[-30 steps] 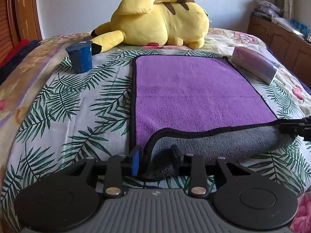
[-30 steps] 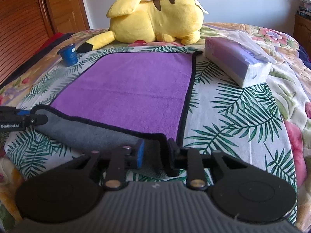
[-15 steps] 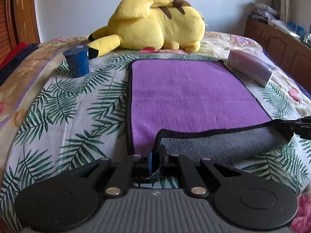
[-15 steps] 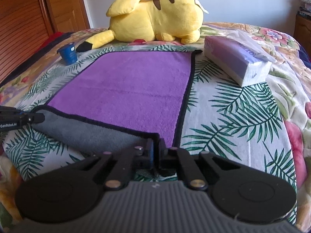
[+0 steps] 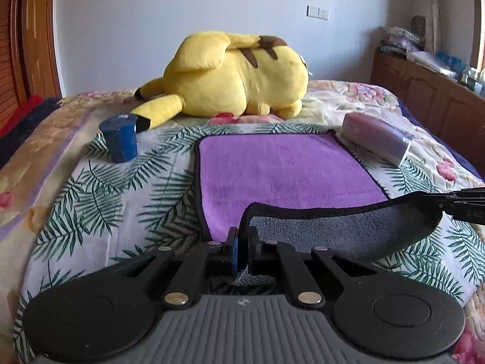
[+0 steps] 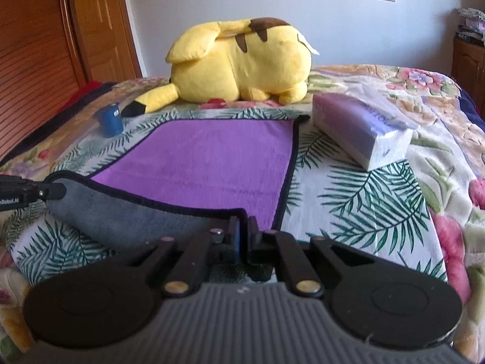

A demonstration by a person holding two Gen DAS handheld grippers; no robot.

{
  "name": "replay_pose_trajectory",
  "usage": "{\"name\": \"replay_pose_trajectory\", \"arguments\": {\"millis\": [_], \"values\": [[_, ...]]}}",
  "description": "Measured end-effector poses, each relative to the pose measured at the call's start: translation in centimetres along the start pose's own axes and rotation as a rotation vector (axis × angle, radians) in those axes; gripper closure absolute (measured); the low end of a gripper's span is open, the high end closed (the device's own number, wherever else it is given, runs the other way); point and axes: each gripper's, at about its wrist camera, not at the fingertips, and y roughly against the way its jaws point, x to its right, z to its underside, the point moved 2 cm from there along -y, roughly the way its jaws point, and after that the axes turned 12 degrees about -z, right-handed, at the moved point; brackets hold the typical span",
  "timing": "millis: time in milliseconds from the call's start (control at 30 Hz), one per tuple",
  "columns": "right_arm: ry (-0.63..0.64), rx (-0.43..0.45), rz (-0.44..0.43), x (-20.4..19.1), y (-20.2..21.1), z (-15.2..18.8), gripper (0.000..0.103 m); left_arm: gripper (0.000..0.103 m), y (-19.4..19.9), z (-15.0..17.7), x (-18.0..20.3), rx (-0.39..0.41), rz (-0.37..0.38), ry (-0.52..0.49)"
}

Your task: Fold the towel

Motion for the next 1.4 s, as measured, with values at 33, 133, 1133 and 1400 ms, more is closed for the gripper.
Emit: {"name": "replay_pose_trajectory", "arguments": {"millis": [33,133,1133,1400], "values": [[0.002,0.006,-0.001,0.0,0.1,-0.1,0.098,0.097,0.1,-0.1,0.0,0.005,0.0,0.001],[0.01,0.021,-0.003,0.0,0.2,-0.4,0.098,0.097,0.2,-0.4,-0.1,0.015,0.003,0.004],[0.075,0.024,-0.008,0.3,-1.8,-1.4,0.098,0.098,-2.3,-1.7,0.2,0.03,0.005,-0.04],[0.094,0.049,-0.029,0.3,-1.7,-2.4,0.098,0.098,-2.2,-3.1,0.1,0.042,0.035,-0.01]]}}
